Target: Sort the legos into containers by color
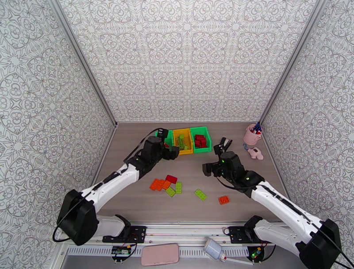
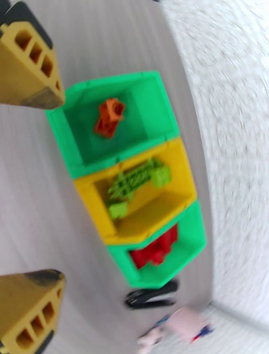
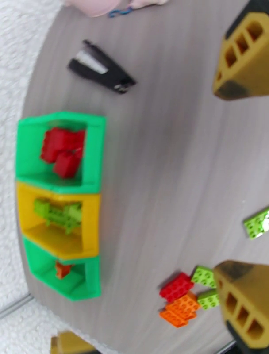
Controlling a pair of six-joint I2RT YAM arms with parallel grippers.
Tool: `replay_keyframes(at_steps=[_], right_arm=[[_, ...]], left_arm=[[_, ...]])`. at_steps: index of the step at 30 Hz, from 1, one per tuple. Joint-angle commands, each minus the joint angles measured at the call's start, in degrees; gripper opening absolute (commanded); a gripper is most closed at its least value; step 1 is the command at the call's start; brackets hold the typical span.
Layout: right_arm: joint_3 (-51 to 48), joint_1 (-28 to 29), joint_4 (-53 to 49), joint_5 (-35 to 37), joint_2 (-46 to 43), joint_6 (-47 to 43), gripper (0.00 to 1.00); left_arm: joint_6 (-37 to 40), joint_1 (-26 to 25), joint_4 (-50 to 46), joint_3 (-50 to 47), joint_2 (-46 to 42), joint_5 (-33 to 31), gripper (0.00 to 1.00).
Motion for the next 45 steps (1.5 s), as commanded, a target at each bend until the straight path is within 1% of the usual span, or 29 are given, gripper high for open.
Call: replay_keyframes(at_steps=[1, 3, 5, 7, 8, 10, 12, 16, 20, 24, 32, 38, 45], right_arm=[[-1.1, 0.3, -14.4, 3.3, -0.6, 8.9, 1.00], [-1.6, 0.3, -18.1, 2.7, -0.3, 10.6, 1.00], [-2.0, 0.4, -21.7, 2.8, -0.1, 14.3, 1.00], [-2.5, 0.3, -24.3, 2.4, 0.0, 18.9, 1.00], [-3.1, 0.3, -25.0, 1.4, -0.3, 21.2, 1.00], [-4.8, 0.3, -25.4, -1.3, -0.8, 25.5, 1.00], [-7.2, 0.3, -24.8, -4.5, -1.7, 29.8, 1.00], [-12.8, 0.3, -22.7, -9.2, -3.8, 38.4, 0.99], [-15.7, 0.3, -18.9, -11.0, -4.6, 40.9, 0.97], [-15.6, 0.3, -15.7, -13.3, -1.2, 40.0, 0.93], [-13.7, 0.3, -12.4, -12.1, 5.3, 38.7, 0.76], [-12.9, 0.3, -12.3, -10.5, 6.6, 37.8, 0.62], [-11.0, 0.0, -13.0, -8.3, 9.7, 35.3, 0.53]], left_arm=[[10.6, -4.2, 1.4, -5.5, -3.4, 5.7, 1.00], [12.6, -6.0, 3.3, -8.7, -5.3, 9.7, 1.00], [14.3, -7.6, 6.7, -12.2, -7.0, 14.2, 1.00], [15.5, -8.7, 11.9, -16.0, -7.8, 18.1, 1.00], [16.9, -9.0, 14.9, -18.1, -8.1, 21.3, 1.00], [20.2, -9.9, 20.0, -21.6, -8.0, 25.1, 1.00], [23.1, -11.2, 23.3, -24.0, -7.4, 26.5, 1.00], [28.4, -12.9, 23.8, -25.3, -5.5, 29.2, 1.00], [29.7, -15.1, 23.9, -25.8, -5.7, 29.1, 1.00], [31.4, -16.3, 22.5, -26.2, -6.3, 28.8, 1.00], [31.8, -16.7, 21.3, -26.2, -7.4, 28.1, 1.00], [32.7, -16.9, 21.0, -26.4, -7.8, 26.4, 1.00], [32.5, -16.9, 21.3, -26.5, -7.6, 26.3, 1.00]])
